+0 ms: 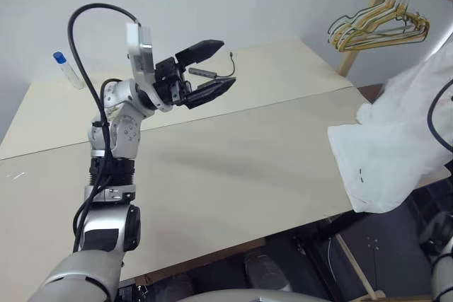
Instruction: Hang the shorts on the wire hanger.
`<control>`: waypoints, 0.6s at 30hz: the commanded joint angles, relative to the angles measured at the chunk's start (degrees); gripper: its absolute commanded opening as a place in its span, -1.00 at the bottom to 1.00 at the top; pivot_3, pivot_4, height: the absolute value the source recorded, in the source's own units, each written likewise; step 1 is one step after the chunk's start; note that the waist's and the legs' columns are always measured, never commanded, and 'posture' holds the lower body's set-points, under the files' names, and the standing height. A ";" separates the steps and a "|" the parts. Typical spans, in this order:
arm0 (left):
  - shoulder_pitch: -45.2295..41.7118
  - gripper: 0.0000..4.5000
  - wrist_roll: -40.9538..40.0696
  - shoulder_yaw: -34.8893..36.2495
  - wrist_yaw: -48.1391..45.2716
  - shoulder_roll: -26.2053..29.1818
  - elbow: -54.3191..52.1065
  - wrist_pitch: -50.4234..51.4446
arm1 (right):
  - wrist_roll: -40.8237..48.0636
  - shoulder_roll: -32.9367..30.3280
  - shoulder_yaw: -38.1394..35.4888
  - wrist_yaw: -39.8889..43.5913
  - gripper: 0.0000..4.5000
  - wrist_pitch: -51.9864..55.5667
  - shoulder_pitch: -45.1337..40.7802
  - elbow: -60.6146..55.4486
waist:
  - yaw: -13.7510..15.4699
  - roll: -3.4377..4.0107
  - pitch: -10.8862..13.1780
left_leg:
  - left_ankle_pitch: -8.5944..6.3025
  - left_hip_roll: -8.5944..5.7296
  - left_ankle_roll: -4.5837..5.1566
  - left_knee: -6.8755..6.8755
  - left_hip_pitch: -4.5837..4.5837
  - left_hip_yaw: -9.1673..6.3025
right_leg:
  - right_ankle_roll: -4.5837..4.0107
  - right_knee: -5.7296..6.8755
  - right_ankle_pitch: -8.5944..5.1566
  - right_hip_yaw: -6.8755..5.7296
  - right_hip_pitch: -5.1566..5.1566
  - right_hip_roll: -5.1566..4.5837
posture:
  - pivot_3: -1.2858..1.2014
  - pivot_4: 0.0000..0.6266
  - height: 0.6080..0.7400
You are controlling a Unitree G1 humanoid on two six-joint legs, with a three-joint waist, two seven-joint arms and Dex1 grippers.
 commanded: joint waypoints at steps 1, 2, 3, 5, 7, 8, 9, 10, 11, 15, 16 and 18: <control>-0.17 0.98 -0.34 -0.39 1.31 -0.36 -2.61 -0.95 | -3.04 1.33 -2.47 -7.68 -1.00 -9.07 -6.33 6.44 | 0.15 0.03 -0.01 | 0.00 -0.03 0.00 0.00 0.01 -0.01 | 0.00 0.01 0.00 0.01 0.00 -0.02 | -0.16 -1.00 1.00; -0.09 0.98 -0.09 -0.53 1.56 -0.40 -2.79 -1.25 | -3.41 1.54 -2.95 -9.31 -1.00 -10.81 -7.81 9.20 | 0.20 0.04 0.00 | 0.00 -0.03 0.00 -0.01 0.02 -0.01 | 0.00 0.01 0.00 0.01 0.00 -0.02 | -0.16 -1.00 1.00; -0.04 0.98 0.08 -0.64 1.75 -0.41 -2.91 -1.46 | -3.60 1.64 -3.29 -10.44 -1.00 -12.08 -8.90 11.24 | 0.29 0.06 0.00 | 0.00 -0.04 0.00 -0.03 0.02 0.00 | 0.00 0.00 0.00 0.01 0.00 -0.02 | -0.15 -1.00 1.00; 0.38 0.98 0.56 -0.89 2.26 -0.33 -3.17 -1.95 | -3.84 1.45 -4.50 -13.80 -1.00 -15.95 -11.92 16.74 | 0.46 0.09 -0.01 | 0.00 -0.05 0.00 -0.10 0.01 0.03 | 0.01 -0.02 -0.01 -0.01 0.01 -0.01 | -0.15 -1.00 1.00; 0.84 0.98 0.79 -1.08 2.71 -0.17 -3.49 -2.07 | -3.71 0.63 -5.16 -16.27 -1.00 -18.66 -14.86 22.67 | 0.48 0.10 -0.01 | 0.00 -0.06 0.00 -0.17 0.01 0.06 | 0.01 -0.07 -0.01 0.00 0.01 -0.01 | -0.14 -1.00 1.00; 1.00 0.98 0.81 -1.16 2.83 -0.11 -3.61 -2.11 | -3.35 0.36 -5.48 -16.84 -1.00 -19.75 -15.68 24.48 | 0.48 0.10 -0.01 | 0.00 -0.06 0.00 -0.18 0.00 0.07 | 0.01 -0.10 -0.01 0.01 0.01 -0.01 | -0.14 -1.00 1.00; 1.25 0.98 0.81 -1.19 2.89 0.02 -3.84 -2.13 | -3.38 0.02 -5.48 -17.94 -1.00 -20.74 -16.65 26.51 | 0.49 0.10 -0.01 | 0.00 -0.06 0.00 -0.19 0.01 0.08 | 0.01 -0.12 -0.01 0.02 0.01 -0.01 | -0.14 -1.00 1.00; 1.48 0.98 0.76 -1.21 2.96 0.14 -4.07 -2.12 | -3.20 -0.30 -5.71 -18.82 -1.00 -21.61 -17.50 28.26 | 0.55 0.10 -0.01 | 0.00 -0.06 0.00 -0.19 0.01 0.08 | 0.01 -0.15 -0.01 0.01 0.03 -0.01 | -0.13 -1.00 1.00; 1.62 0.98 0.69 -1.21 3.09 0.25 -4.25 -2.05 | -2.83 -0.75 -5.83 -19.07 -1.00 -22.30 -18.15 29.88 | 0.59 0.11 -0.01 | 0.00 -0.06 0.00 -0.19 0.02 0.11 | 0.01 -0.15 -0.01 0.04 0.03 -0.01 | -0.13 -1.00 1.00; 2.30 0.98 1.02 -1.67 3.45 0.60 -4.83 -2.05 | -1.56 -4.08 -6.41 -19.68 -1.00 -25.19 -19.71 38.48 | 0.85 0.12 0.00 | 0.00 -0.08 0.01 -0.21 0.05 0.14 | 0.02 -0.19 -0.02 0.07 0.07 0.00 | -0.12 -1.00 1.00; 2.44 0.98 1.14 -1.83 3.47 0.68 -5.01 -2.14 | -1.13 -4.93 -6.67 -19.88 -1.00 -25.77 -20.10 40.65 | 1.03 0.12 0.00 | 0.01 -0.08 0.01 -0.24 0.05 0.14 | 0.02 -0.23 -0.03 0.07 0.08 0.00 | -0.12 -1.00 1.00; 2.73 0.98 0.92 -1.90 3.67 0.89 -5.76 -1.78 | -0.46 -6.52 -6.61 -19.56 -1.00 -26.71 -20.32 43.99 | 1.38 0.12 0.00 | 0.00 -0.08 0.01 -0.27 0.05 0.16 | 0.03 -0.30 -0.03 0.07 0.11 0.01 | -0.12 -1.00 1.00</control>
